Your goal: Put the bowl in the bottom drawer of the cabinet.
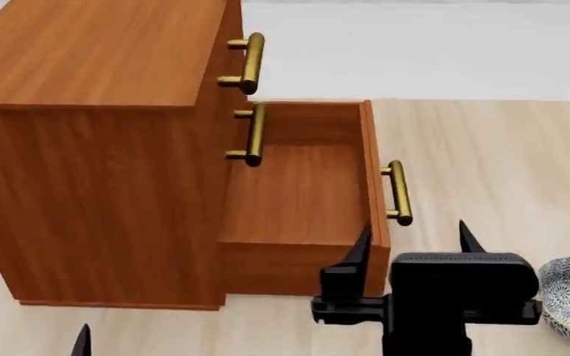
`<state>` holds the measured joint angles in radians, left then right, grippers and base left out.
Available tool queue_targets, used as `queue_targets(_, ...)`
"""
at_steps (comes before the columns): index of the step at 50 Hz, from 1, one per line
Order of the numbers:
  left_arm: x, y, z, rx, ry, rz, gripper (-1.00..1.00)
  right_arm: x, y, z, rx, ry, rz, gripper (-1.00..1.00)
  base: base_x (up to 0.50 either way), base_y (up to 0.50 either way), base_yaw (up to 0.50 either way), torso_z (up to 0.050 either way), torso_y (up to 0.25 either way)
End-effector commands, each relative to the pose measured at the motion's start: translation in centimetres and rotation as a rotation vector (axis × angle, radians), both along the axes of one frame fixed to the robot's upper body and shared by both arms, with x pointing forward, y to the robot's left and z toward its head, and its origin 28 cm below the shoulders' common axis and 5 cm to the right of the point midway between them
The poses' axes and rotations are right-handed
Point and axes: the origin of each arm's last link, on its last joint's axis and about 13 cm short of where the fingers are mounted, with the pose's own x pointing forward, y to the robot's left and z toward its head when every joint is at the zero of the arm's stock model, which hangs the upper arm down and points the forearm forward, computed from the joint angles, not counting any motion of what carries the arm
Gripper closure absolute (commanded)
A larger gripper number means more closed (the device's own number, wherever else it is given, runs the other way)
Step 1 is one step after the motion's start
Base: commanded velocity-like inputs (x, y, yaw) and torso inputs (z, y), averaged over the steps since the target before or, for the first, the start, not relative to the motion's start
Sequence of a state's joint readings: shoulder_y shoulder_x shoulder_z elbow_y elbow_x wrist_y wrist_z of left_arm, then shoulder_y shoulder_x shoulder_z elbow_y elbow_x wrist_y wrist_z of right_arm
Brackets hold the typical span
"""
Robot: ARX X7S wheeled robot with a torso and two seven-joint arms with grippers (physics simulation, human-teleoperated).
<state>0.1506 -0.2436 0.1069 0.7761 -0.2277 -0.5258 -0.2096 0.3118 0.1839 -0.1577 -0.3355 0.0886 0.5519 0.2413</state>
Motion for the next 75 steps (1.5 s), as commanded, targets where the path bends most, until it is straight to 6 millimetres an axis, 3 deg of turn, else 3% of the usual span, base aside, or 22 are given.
queue_targets(1,0.1,0.2,-0.1,-0.001,0.004,0.011,-1.00,0.2,0.3,-0.2,-0.026,0.002,0.000,-1.00,0.00,0.00,0.00,0.000,0.000)
queue_targets(26,-1.1,0.4,-0.3,0.010,0.001,0.010,-1.00,0.4,-0.1,0.1,-0.027,0.021,-0.024,-1.00,0.37,0.00,0.00,0.000,0.000)
queue_targets(39,-1.4,0.4,-0.6,0.022,0.007,0.017,-1.00,0.5,-0.1,0.1,-0.023,0.029,-0.022,-1.00,0.04,0.00,0.00,0.000,0.001)
queue_targets(61,-2.9,0.6,-0.6,-0.004,0.006,0.011,-1.00,0.6,-0.4,-0.1,-0.024,0.046,-0.035,-1.00,0.50,0.00,0.00,0.000,0.000)
queue_targets(75,-2.8,0.6,-0.9,0.001,0.023,0.017,-1.00,0.3,-1.3,0.0,-0.050,0.073,-0.049,-1.00,0.50,0.00,0.00,0.000,0.000)
